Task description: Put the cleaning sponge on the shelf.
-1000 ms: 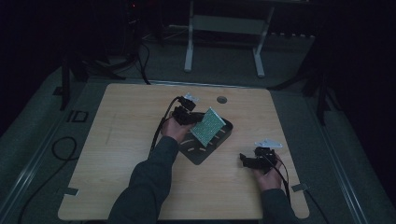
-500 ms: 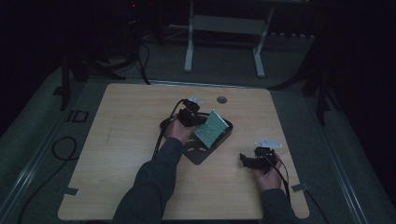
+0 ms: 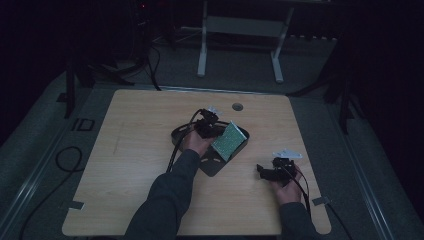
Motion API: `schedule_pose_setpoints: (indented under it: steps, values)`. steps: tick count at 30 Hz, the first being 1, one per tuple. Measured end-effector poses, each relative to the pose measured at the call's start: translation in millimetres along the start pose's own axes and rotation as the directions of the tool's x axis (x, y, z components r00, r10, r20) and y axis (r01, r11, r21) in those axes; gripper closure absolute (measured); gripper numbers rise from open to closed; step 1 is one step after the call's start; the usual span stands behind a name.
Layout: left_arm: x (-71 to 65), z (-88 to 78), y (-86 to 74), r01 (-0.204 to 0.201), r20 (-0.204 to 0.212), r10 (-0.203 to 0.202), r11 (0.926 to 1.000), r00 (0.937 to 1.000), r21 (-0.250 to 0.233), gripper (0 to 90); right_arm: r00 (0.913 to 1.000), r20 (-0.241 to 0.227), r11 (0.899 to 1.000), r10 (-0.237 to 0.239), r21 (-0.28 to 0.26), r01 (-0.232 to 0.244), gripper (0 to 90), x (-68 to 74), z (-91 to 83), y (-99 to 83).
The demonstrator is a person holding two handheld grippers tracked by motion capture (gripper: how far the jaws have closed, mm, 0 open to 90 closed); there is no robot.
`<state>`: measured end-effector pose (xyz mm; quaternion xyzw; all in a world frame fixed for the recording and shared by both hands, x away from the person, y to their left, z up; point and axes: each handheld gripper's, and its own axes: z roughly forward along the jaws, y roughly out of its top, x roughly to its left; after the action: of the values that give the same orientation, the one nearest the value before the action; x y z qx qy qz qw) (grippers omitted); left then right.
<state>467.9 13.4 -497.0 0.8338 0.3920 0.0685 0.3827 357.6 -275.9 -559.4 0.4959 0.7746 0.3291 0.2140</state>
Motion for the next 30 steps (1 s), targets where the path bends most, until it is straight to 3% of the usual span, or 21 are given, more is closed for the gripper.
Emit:
schedule_pose_setpoints:
  steps: [30]
  values:
    - [1.4, 19.6, -3.3, 0.031, -0.035, -0.03, 0.9989, 0.9989, 0.036, 89.0, 1.0, 0.0, 1.0, 0.0, 0.0, 0.0, 13.9, 0.0, 0.0, 0.0]
